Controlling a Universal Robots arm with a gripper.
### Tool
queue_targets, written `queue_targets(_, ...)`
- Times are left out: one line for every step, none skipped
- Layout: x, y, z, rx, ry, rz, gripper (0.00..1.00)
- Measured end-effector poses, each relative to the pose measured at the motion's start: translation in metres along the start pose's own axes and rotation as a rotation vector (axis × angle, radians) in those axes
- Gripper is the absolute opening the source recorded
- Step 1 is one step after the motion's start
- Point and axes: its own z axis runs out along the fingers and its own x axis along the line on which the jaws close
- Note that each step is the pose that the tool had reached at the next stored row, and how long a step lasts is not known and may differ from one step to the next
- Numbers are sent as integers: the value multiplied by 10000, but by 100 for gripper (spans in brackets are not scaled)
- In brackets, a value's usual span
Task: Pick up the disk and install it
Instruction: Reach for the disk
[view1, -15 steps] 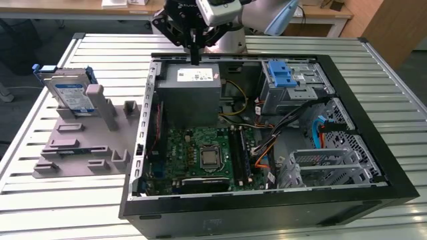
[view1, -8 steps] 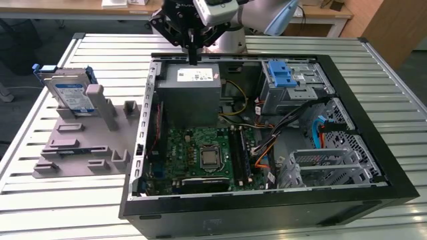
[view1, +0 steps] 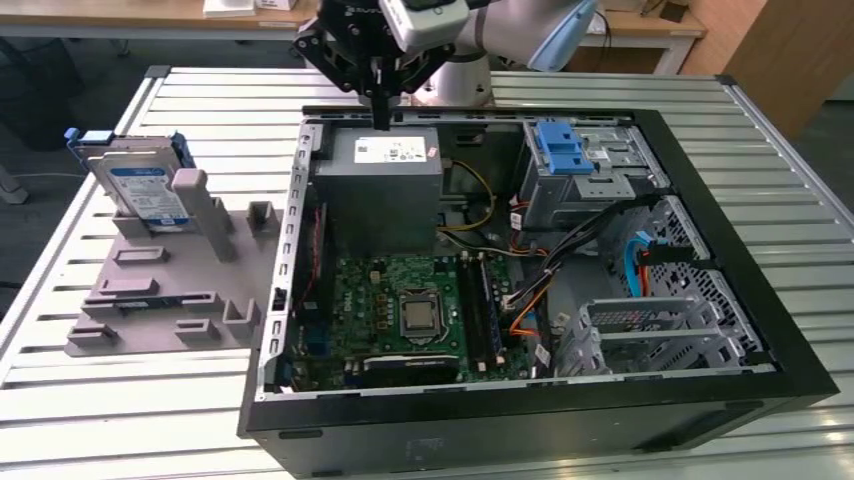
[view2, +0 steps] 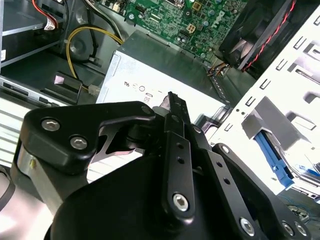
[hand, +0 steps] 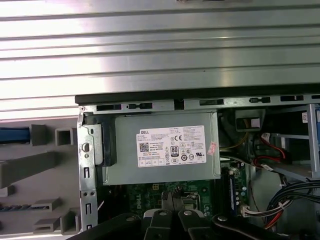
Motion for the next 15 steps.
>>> queue_targets(3,0,0,0,0,0,11)
queue_targets(3,0,0,0,0,-1,11)
queue_targets(11,-1,0,0,0,0,11)
queue_targets(16,-1,0,0,0,0,11)
queue_targets(17,-1,0,0,0,0,11)
queue_targets(17,-1,0,0,0,0,11)
queue_targets(18,-1,-1,1,0,0,11)
queue_targets(18,-1,-1,0,0,0,11)
queue_targets(19,-1,0,0,0,0,11)
queue_targets(19,-1,0,0,0,0,11)
queue_targets(19,-1,0,0,0,0,11)
queue_targets(20,-2,0,0,0,0,11)
queue_targets(20,-2,-1,0,0,0,11)
queue_targets(21,-2,-1,0,0,1,11)
queue_targets(25,-2,-1,0,0,2,11)
